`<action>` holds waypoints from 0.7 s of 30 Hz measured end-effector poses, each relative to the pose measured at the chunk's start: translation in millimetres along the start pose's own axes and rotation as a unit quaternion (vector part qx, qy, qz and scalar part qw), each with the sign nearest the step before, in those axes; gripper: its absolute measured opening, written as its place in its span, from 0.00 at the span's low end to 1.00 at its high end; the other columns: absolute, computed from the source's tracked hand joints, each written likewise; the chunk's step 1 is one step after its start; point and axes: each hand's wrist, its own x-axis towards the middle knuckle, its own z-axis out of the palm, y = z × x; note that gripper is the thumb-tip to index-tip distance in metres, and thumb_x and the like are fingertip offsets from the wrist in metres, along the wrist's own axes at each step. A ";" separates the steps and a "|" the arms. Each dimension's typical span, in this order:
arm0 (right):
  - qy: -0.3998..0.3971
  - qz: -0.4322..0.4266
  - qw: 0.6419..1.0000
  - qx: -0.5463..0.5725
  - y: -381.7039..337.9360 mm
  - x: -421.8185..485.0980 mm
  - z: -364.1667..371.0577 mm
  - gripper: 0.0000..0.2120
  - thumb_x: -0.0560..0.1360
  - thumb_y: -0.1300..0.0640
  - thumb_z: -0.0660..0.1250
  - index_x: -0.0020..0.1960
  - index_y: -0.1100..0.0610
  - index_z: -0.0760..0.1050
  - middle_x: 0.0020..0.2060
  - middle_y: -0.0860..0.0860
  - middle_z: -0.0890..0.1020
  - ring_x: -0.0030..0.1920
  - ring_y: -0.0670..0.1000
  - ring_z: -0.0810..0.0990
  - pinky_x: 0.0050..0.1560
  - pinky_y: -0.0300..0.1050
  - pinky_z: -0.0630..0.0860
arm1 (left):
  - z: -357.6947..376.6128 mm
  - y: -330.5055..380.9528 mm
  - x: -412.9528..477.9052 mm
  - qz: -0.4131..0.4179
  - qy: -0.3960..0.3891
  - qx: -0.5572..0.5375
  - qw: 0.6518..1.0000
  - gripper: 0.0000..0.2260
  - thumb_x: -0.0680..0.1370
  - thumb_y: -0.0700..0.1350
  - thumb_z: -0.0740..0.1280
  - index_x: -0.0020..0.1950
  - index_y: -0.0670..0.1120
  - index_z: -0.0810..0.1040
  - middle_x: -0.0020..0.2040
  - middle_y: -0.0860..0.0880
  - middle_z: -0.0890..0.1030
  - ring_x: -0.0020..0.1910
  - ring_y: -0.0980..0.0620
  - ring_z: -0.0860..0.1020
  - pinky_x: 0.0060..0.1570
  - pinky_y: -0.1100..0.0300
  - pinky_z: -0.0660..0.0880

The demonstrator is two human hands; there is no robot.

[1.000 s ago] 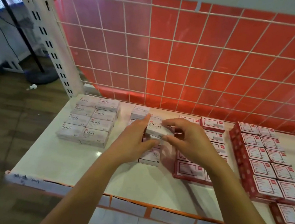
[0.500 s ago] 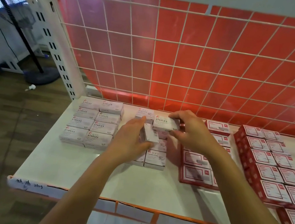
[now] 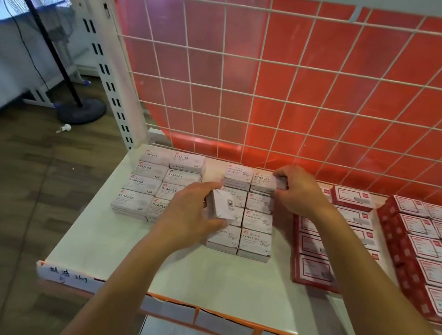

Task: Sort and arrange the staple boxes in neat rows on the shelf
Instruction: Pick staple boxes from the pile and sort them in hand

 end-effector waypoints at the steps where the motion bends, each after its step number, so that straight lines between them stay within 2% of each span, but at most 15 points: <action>1: -0.002 0.005 1.000 0.004 -0.5 -1.3 -0.1 0.18 0.72 0.59 0.70 0.62 0.57 0.74 0.55 0.53 0.75 0.51 0.49 0.71 0.51 0.41 0.66 | -0.6 -1.2 0.2 0.000 -0.001 -0.003 1.000 0.34 0.68 0.52 0.77 0.71 0.50 0.69 0.66 0.50 0.73 0.63 0.52 0.73 0.66 0.50 0.70; 3: 0.003 0.011 1.000 0.010 -2.6 -5.5 -1.9 0.19 0.73 0.60 0.70 0.62 0.58 0.74 0.56 0.53 0.75 0.51 0.49 0.71 0.51 0.40 0.66 | -1.0 -3.1 1.0 0.000 -0.002 -0.009 1.000 0.34 0.68 0.52 0.77 0.71 0.50 0.69 0.66 0.50 0.73 0.63 0.51 0.73 0.65 0.49 0.71; 5: 0.021 0.009 0.999 0.023 -4.6 -8.7 -5.6 0.15 0.72 0.61 0.70 0.59 0.58 0.76 0.54 0.53 0.78 0.50 0.49 0.73 0.48 0.41 0.67 | -0.9 -3.8 1.7 0.003 -0.002 -0.012 1.000 0.34 0.68 0.52 0.77 0.71 0.50 0.69 0.66 0.51 0.73 0.63 0.52 0.73 0.65 0.49 0.71; 9: 0.052 0.017 0.997 0.056 -15.8 -15.0 -17.0 0.14 0.73 0.64 0.69 0.57 0.57 0.76 0.49 0.48 0.78 0.49 0.48 0.74 0.47 0.41 0.68 | -2.1 -7.0 2.4 0.005 0.003 -0.016 1.000 0.34 0.68 0.51 0.77 0.71 0.51 0.69 0.65 0.51 0.73 0.62 0.52 0.73 0.64 0.50 0.72; 12: 0.058 0.000 0.996 0.066 -31.5 -17.2 -20.0 0.13 0.73 0.62 0.70 0.57 0.56 0.76 0.49 0.51 0.77 0.50 0.51 0.75 0.48 0.44 0.72 | -5.1 -10.4 1.9 0.007 0.008 -0.020 1.000 0.33 0.68 0.50 0.77 0.70 0.50 0.69 0.64 0.51 0.72 0.62 0.52 0.73 0.64 0.50 0.72; 15: 0.060 -0.031 0.995 0.073 -49.9 -15.4 -14.5 0.12 0.72 0.61 0.71 0.55 0.58 0.76 0.44 0.52 0.78 0.46 0.53 0.76 0.43 0.45 0.73 | -10.3 -16.3 -0.6 0.007 0.012 -0.014 1.000 0.34 0.67 0.50 0.77 0.71 0.50 0.69 0.64 0.50 0.72 0.63 0.51 0.72 0.64 0.49 0.72; 19: 0.062 -0.061 0.995 0.050 -72.8 -6.6 3.9 0.13 0.71 0.58 0.72 0.54 0.59 0.77 0.49 0.52 0.77 0.49 0.52 0.75 0.50 0.46 0.74 | -21.5 -29.7 -7.1 0.005 0.027 -0.005 1.000 0.33 0.67 0.50 0.78 0.69 0.51 0.70 0.62 0.52 0.74 0.60 0.52 0.74 0.63 0.51 0.73; 21: 0.062 -0.081 0.994 0.047 -85.0 -3.0 13.9 0.12 0.70 0.59 0.72 0.52 0.60 0.77 0.48 0.52 0.76 0.50 0.52 0.74 0.50 0.45 0.72 | -28.5 -36.4 -11.6 0.002 0.035 -0.005 0.999 0.32 0.67 0.50 0.78 0.68 0.51 0.71 0.61 0.51 0.75 0.58 0.53 0.75 0.61 0.51 0.74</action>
